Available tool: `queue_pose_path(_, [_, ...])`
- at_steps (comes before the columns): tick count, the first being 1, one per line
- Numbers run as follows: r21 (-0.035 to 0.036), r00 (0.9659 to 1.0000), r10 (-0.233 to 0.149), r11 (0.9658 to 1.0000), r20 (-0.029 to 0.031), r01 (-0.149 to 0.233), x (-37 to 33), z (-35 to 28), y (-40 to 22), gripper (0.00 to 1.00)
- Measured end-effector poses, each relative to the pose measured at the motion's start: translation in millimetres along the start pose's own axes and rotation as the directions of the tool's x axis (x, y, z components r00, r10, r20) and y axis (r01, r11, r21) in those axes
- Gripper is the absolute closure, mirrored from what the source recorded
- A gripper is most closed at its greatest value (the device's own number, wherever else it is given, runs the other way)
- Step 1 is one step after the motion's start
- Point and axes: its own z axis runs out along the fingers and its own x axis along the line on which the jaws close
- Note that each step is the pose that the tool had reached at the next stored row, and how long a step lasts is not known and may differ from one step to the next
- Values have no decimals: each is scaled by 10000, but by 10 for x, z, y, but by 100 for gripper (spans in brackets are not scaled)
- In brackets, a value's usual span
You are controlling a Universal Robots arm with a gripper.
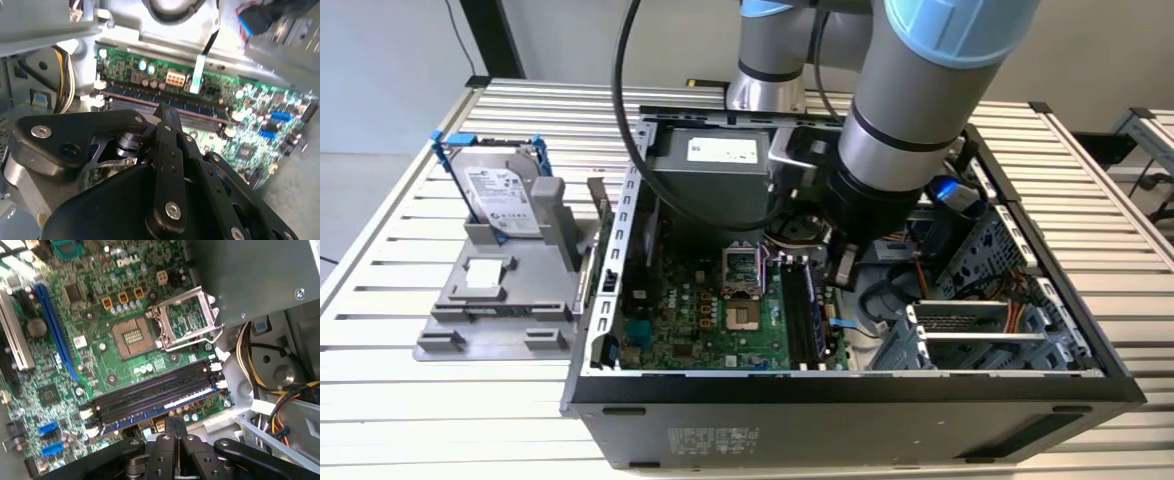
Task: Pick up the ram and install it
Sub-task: 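Press down the ram until it locks into place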
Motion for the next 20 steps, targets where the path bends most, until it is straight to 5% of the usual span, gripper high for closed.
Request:
queue_pose_path(3, [80,9996,-287,9996,15,287,0,1,-1,100])
queue_pose_path(7, [88,9972,-629,9980,-398,633,1,3,0,100])
queue_pose_path(9, [63,9950,-847,9964,-526,851,1,5,0,100])
queue_pose_path(16, [-157,9827,-1753,9845,-594,1747,3,22,0,100])
queue_pose_path(20, [-209,9777,-2029,9792,-547,2020,7,36,9,100])
